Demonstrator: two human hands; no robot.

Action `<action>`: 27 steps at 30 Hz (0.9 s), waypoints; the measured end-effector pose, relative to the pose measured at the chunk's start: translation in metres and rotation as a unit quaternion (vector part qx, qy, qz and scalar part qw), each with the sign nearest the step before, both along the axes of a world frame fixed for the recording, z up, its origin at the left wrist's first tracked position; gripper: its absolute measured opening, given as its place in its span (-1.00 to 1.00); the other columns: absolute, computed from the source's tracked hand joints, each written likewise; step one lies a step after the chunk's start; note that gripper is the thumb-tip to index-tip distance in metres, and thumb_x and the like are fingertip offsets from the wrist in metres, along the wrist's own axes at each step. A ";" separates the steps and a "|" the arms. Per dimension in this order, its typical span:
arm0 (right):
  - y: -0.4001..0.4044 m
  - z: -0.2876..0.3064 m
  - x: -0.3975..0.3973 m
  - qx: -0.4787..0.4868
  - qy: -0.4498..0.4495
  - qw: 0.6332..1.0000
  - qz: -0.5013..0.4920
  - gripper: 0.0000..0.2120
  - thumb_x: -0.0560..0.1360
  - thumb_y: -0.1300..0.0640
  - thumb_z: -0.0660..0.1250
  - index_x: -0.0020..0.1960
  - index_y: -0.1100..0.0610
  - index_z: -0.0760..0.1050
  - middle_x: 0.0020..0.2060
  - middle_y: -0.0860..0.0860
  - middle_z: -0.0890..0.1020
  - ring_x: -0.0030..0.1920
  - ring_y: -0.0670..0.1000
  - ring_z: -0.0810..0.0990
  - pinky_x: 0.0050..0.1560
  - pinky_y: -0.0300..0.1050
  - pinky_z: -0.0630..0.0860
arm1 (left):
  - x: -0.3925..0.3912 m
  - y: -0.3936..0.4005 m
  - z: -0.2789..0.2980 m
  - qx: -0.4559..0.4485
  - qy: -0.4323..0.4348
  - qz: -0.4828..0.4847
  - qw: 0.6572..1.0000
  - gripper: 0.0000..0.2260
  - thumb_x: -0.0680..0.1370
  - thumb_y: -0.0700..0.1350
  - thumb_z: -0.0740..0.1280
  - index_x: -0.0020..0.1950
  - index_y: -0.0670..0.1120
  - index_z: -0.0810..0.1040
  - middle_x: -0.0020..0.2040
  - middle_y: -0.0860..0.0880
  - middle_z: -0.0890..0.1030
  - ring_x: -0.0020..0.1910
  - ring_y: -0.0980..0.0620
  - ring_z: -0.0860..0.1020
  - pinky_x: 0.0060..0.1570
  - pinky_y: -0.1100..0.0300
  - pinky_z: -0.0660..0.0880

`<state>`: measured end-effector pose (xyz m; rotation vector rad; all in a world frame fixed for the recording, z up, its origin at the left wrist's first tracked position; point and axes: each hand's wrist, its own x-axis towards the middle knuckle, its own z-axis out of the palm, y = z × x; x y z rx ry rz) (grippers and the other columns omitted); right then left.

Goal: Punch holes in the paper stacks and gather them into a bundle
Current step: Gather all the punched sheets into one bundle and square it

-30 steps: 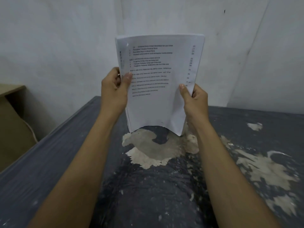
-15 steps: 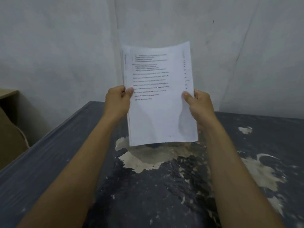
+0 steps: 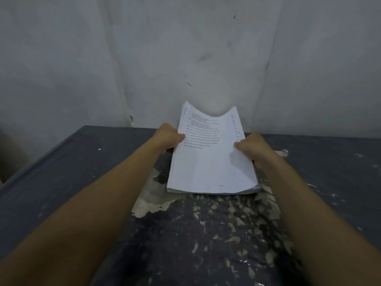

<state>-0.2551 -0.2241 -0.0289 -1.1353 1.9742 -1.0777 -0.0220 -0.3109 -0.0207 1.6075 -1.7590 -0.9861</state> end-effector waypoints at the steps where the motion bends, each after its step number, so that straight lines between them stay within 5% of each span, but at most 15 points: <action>1: -0.001 -0.004 -0.007 0.017 0.022 1.000 -0.008 -0.90 0.54 0.21 0.32 -0.14 0.20 0.51 -0.08 0.13 0.63 -0.18 0.10 0.61 -0.27 -0.15 0.50 | -0.007 -0.003 -0.004 0.005 -0.019 0.001 1.000 -0.67 0.57 -0.07 0.43 0.16 -0.32 0.58 0.15 -0.17 0.63 0.03 -0.08 0.59 -0.02 0.16 0.50; 6: -0.001 -0.016 -0.030 0.058 0.142 0.987 -0.051 -0.84 0.47 0.16 0.41 -0.20 0.20 0.48 -0.23 0.09 0.60 -0.29 0.06 0.57 -0.42 -0.21 0.41 | -0.033 -0.014 -0.019 0.012 -0.113 0.013 0.993 -0.60 0.49 -0.01 0.52 0.12 -0.28 0.55 0.09 -0.16 0.62 -0.01 -0.07 0.58 -0.06 0.13 0.51; 11: -0.006 -0.017 -0.035 0.046 0.169 0.982 -0.076 -0.75 0.41 0.11 0.50 -0.26 0.16 0.44 -0.33 0.02 0.54 -0.37 0.00 0.53 -0.52 -0.25 0.31 | -0.043 -0.020 -0.019 -0.013 -0.152 0.042 0.987 -0.57 0.43 0.03 0.56 -0.26 -0.15 0.35 -0.14 -0.09 0.51 -0.29 0.02 0.46 -0.23 0.15 0.43; 14: -0.006 -0.020 -0.036 0.046 0.179 0.980 -0.070 -0.71 0.40 0.06 0.52 -0.27 0.14 0.43 -0.34 -0.02 0.52 -0.37 -0.02 0.51 -0.52 -0.26 0.31 | -0.044 -0.018 -0.017 -0.036 -0.193 0.054 0.979 -0.56 0.39 0.07 0.59 -0.26 -0.15 0.38 -0.20 -0.09 0.52 -0.21 -0.03 0.52 -0.35 0.17 0.40; 18: -0.007 -0.025 -0.035 0.033 0.202 0.976 -0.070 -0.67 0.40 0.08 0.50 -0.34 0.12 0.36 -0.38 -0.03 0.48 -0.41 -0.04 0.46 -0.54 -0.27 0.24 | -0.047 -0.015 -0.017 -0.072 -0.239 0.054 0.967 -0.57 0.37 0.05 0.59 -0.29 -0.13 0.38 -0.26 -0.06 0.53 -0.39 0.07 0.43 -0.53 0.22 0.26; 24: -0.006 -0.024 -0.032 0.036 0.199 0.978 -0.043 -0.71 0.45 0.13 0.43 -0.34 0.11 0.37 -0.35 -0.02 0.51 -0.40 -0.01 0.48 -0.52 -0.26 0.27 | -0.048 -0.010 -0.017 -0.117 -0.280 0.017 0.953 -0.64 0.41 -0.04 0.53 -0.28 -0.09 0.35 -0.29 -0.03 0.48 -0.38 0.07 0.43 -0.52 0.23 0.28; 27: 0.003 -0.019 -0.032 0.012 0.195 0.980 -0.033 -0.69 0.47 0.07 0.42 -0.35 0.09 0.37 -0.40 -0.06 0.47 -0.42 -0.07 0.45 -0.67 -0.32 0.20 | -0.050 -0.002 -0.013 -0.141 -0.283 0.003 0.949 -0.70 0.44 -0.09 0.48 -0.27 -0.09 0.35 -0.26 -0.04 0.52 -0.36 0.04 0.46 -0.45 0.24 0.36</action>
